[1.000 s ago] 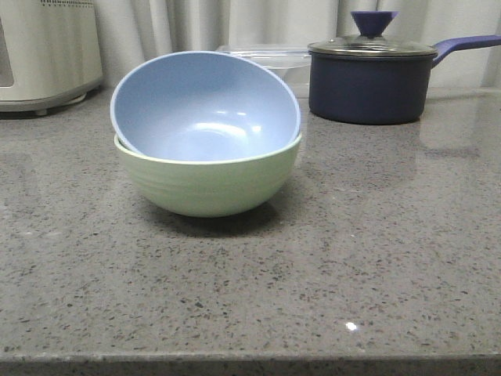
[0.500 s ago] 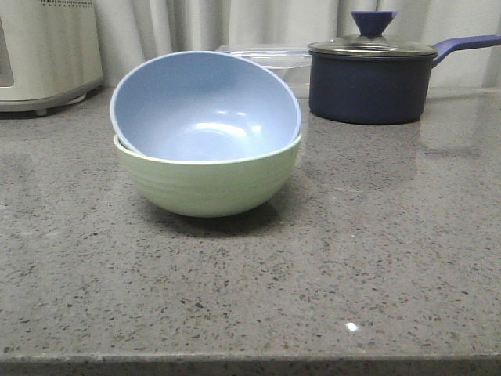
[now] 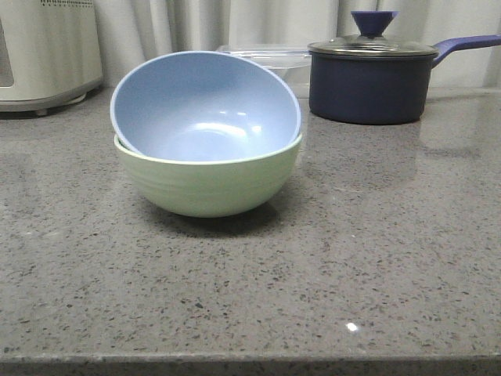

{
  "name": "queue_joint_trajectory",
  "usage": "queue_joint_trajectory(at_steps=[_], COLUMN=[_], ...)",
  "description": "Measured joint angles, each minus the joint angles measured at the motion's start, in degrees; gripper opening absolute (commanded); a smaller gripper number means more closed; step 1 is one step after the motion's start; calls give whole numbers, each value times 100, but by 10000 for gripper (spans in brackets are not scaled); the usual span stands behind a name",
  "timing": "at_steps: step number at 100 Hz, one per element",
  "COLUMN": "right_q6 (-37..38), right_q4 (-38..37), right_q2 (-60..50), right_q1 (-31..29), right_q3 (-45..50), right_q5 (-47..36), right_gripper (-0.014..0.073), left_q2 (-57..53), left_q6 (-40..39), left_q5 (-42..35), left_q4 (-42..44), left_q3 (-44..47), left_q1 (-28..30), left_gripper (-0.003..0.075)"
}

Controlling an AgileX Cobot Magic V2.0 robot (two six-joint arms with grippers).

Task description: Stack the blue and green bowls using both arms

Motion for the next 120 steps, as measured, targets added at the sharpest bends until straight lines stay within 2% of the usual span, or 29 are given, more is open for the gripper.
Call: queue_joint_trajectory(at_steps=[32, 50, 106, 120], right_q6=[0, 0, 0, 0], right_q4=[0, -2, -12, -12], right_q2=[0, 0, 0, 0], right_q1=[0, 0, 0, 0], right_q3=[0, 0, 0, 0], right_q5=[0, 0, 0, 0], right_gripper=[-68, -68, -68, -68], left_q2=[-9, -368, -1939, -2065], left_q6=[0, 0, -146, -169], left_q5=[-9, -113, -1804, -1963], left_q4=[0, 0, 210, 210], left_q3=[36, 396, 2470, 2472], left_q1=[0, 0, 0, 0], left_gripper=[-20, -20, -20, -20])
